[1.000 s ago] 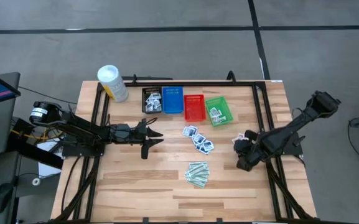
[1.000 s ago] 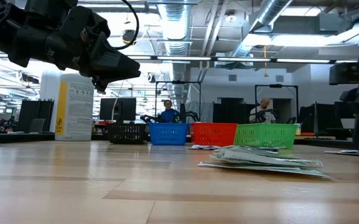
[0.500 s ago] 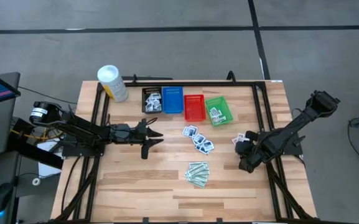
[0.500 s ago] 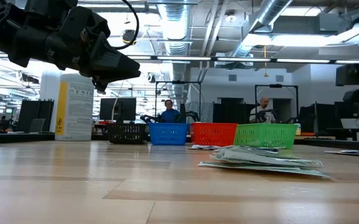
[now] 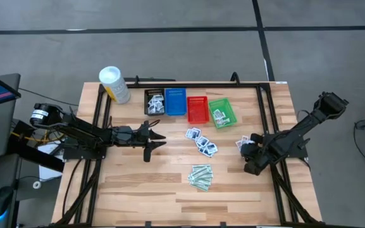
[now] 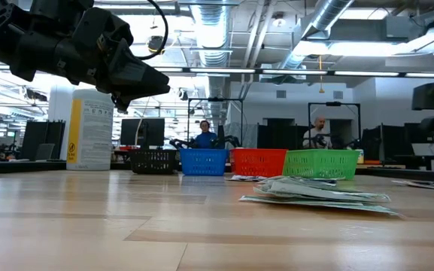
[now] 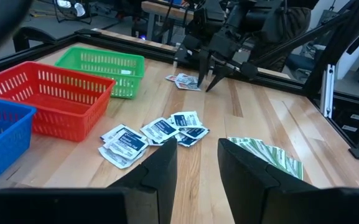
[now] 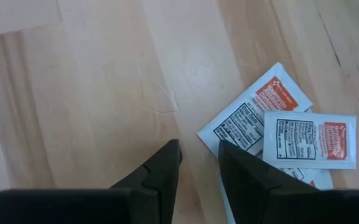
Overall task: Pick & Place First Aid Supplies
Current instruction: Put the orange pad into the green bin
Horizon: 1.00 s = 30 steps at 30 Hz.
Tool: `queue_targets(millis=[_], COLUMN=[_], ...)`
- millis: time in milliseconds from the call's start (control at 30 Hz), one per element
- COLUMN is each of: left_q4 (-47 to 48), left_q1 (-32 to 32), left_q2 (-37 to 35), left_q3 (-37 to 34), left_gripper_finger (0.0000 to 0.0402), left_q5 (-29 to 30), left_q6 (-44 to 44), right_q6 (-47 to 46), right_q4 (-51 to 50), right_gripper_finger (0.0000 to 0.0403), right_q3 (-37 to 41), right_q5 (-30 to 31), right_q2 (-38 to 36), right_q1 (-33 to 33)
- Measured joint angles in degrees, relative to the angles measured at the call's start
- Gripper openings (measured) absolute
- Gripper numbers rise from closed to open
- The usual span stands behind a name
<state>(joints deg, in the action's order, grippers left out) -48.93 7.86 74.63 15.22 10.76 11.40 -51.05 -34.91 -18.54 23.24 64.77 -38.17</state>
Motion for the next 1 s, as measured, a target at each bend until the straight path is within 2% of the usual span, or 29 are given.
queue_targets(millis=[367,567,733,1000], left_q4=[0.00,0.00,0.00,0.00], left_q1=[0.00,0.00,0.00,0.00], left_q2=[0.00,0.00,0.00,0.00], left_q3=[0.00,0.00,0.00,0.00], left_gripper_finger=[0.0116,0.0116,0.0116,0.0116], left_q5=[0.09,0.11,0.11,0.11], left_q6=[0.00,0.00,0.00,0.00], right_q6=[0.02,2.17,6.36,6.79], right_q4=[-0.08,6.91,14.21,14.12], right_gripper_finger=[0.0111,0.0111,0.0111,0.0111], right_q3=[-1.01,-1.08,-1.09,-1.09], right_q5=[-1.72,-3.42,-7.66,-5.85], right_q2=[0.04,0.04,0.11,0.11], right_q1=[0.04,0.04,-0.04,-0.02])
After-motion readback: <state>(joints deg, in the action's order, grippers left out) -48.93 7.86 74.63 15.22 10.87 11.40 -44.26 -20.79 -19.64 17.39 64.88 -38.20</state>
